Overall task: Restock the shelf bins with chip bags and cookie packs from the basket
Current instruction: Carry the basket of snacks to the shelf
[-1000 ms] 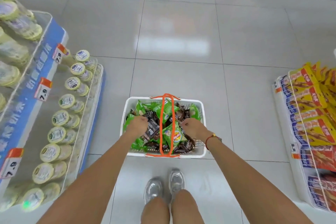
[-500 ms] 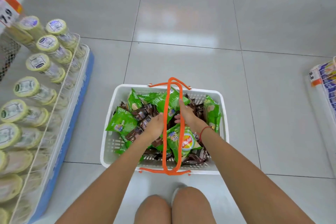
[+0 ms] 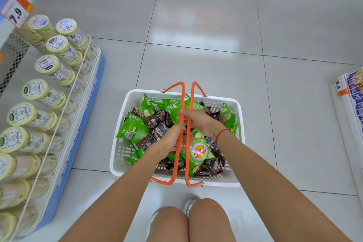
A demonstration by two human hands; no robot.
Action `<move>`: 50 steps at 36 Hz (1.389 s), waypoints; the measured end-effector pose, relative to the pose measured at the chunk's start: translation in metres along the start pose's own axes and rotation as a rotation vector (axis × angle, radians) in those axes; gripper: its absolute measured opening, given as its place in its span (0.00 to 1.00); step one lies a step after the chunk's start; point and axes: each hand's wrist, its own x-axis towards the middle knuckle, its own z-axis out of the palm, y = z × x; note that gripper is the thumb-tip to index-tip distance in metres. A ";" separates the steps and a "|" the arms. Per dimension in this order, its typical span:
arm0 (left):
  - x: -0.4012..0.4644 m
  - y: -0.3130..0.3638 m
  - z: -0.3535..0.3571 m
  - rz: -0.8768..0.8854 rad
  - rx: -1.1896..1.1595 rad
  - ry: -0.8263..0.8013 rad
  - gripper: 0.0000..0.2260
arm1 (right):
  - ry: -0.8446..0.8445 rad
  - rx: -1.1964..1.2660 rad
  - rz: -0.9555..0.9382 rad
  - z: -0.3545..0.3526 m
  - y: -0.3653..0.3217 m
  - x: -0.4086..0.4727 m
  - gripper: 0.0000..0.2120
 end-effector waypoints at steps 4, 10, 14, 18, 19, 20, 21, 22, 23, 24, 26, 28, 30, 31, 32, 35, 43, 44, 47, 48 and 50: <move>-0.018 0.003 -0.012 -0.061 -0.007 -0.032 0.09 | -0.005 0.000 0.053 0.012 -0.013 -0.014 0.12; -0.063 0.000 0.004 -0.139 -0.009 -0.061 0.08 | -0.037 0.011 0.169 0.016 -0.020 -0.061 0.06; -0.111 0.012 0.013 -0.141 -0.013 -0.069 0.09 | -0.050 0.020 0.194 0.020 -0.034 -0.106 0.06; -0.176 0.032 0.017 -0.150 0.009 -0.078 0.07 | -0.075 0.055 0.231 0.030 -0.061 -0.167 0.04; -0.192 0.037 0.018 -0.148 0.021 -0.077 0.07 | -0.083 0.058 0.240 0.034 -0.068 -0.184 0.05; -0.208 0.041 0.019 -0.151 0.030 -0.077 0.08 | -0.089 0.060 0.247 0.038 -0.074 -0.200 0.06; -0.226 0.045 0.020 -0.157 0.037 -0.078 0.08 | -0.090 0.059 0.250 0.042 -0.080 -0.217 0.07; -0.243 0.049 0.020 -0.161 0.044 -0.081 0.08 | -0.089 0.059 0.251 0.047 -0.086 -0.234 0.07; -0.261 0.052 0.022 -0.161 0.052 -0.083 0.06 | -0.085 0.062 0.252 0.052 -0.091 -0.250 0.08; -0.278 0.054 0.023 -0.159 0.056 -0.083 0.06 | -0.080 0.067 0.251 0.058 -0.095 -0.265 0.08; -0.312 0.058 0.027 -0.144 0.055 -0.077 0.06 | -0.081 0.074 0.241 0.069 -0.101 -0.294 0.07; -0.344 0.059 0.031 -0.126 0.056 -0.068 0.06 | -0.093 0.072 0.223 0.079 -0.105 -0.321 0.07; -0.371 0.057 0.035 -0.120 0.051 -0.051 0.07 | -0.107 0.048 0.204 0.087 -0.106 -0.346 0.07; -0.385 0.055 0.037 -0.118 0.040 -0.042 0.07 | -0.113 0.043 0.200 0.091 -0.105 -0.357 0.07; -0.396 0.052 0.039 -0.112 0.029 -0.033 0.07 | -0.116 0.042 0.200 0.095 -0.104 -0.366 0.07; -0.425 0.038 0.046 -0.106 -0.004 -0.006 0.09 | -0.130 0.028 0.219 0.104 -0.095 -0.391 0.06; -0.482 -0.030 0.062 -0.066 -0.168 0.115 0.10 | -0.212 -0.114 0.256 0.137 -0.051 -0.437 0.04; -0.490 -0.039 0.064 -0.063 -0.203 0.139 0.11 | -0.223 -0.141 0.260 0.143 -0.045 -0.442 0.02; -0.509 -0.070 0.063 -0.058 -0.287 0.217 0.12 | -0.261 -0.219 0.267 0.169 -0.027 -0.459 0.06; -0.515 -0.082 0.062 -0.066 -0.307 0.233 0.12 | -0.272 -0.237 0.276 0.178 -0.021 -0.466 0.07; -0.526 -0.106 0.058 -0.082 -0.334 0.273 0.13 | -0.314 -0.287 0.302 0.199 -0.009 -0.480 0.04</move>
